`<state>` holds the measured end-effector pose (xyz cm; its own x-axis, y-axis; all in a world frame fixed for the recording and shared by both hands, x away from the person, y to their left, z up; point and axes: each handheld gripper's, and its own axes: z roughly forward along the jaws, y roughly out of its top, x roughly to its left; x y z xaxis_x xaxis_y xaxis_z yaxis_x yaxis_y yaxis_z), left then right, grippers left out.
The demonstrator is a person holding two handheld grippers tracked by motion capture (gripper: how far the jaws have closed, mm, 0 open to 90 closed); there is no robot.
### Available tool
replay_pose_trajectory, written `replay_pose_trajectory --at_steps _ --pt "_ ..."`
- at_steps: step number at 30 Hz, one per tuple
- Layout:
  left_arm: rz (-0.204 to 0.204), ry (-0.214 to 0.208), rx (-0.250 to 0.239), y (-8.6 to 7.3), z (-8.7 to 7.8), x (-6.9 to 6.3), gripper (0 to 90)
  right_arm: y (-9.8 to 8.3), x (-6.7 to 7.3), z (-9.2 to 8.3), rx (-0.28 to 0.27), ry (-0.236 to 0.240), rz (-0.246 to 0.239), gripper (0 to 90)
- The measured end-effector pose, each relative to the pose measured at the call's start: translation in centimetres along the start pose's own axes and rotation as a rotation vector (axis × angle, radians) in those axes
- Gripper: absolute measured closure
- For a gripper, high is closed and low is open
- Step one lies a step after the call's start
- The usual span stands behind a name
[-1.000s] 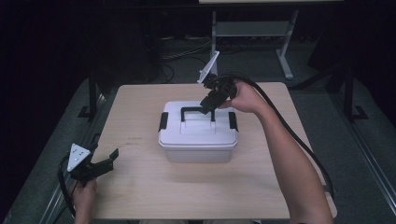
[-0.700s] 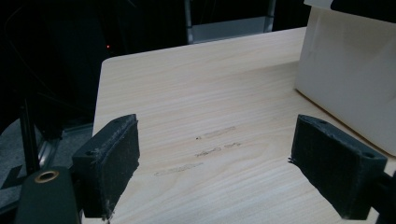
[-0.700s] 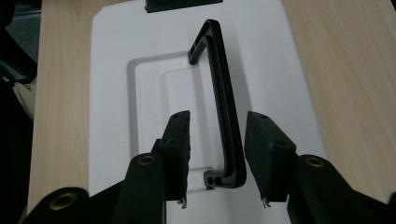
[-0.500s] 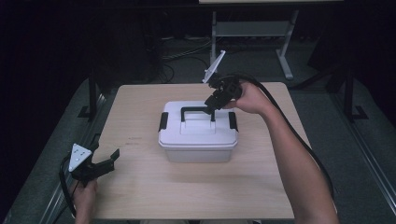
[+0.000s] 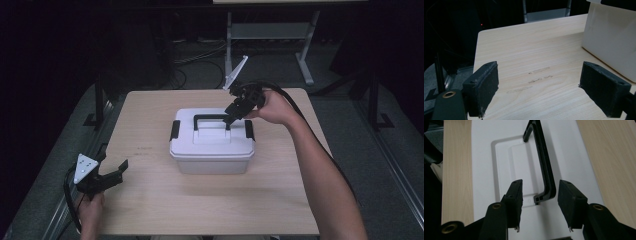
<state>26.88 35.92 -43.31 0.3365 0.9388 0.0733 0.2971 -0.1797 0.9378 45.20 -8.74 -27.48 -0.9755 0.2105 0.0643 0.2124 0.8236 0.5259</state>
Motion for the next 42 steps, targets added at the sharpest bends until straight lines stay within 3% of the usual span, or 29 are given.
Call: replay_pose_trajectory --at_steps 42 --pt "0.005 0.007 0.006 -0.1 -0.1 0.1 14.7 -5.3 0.2 -2.7 -0.021 -0.082 0.117 37.5"
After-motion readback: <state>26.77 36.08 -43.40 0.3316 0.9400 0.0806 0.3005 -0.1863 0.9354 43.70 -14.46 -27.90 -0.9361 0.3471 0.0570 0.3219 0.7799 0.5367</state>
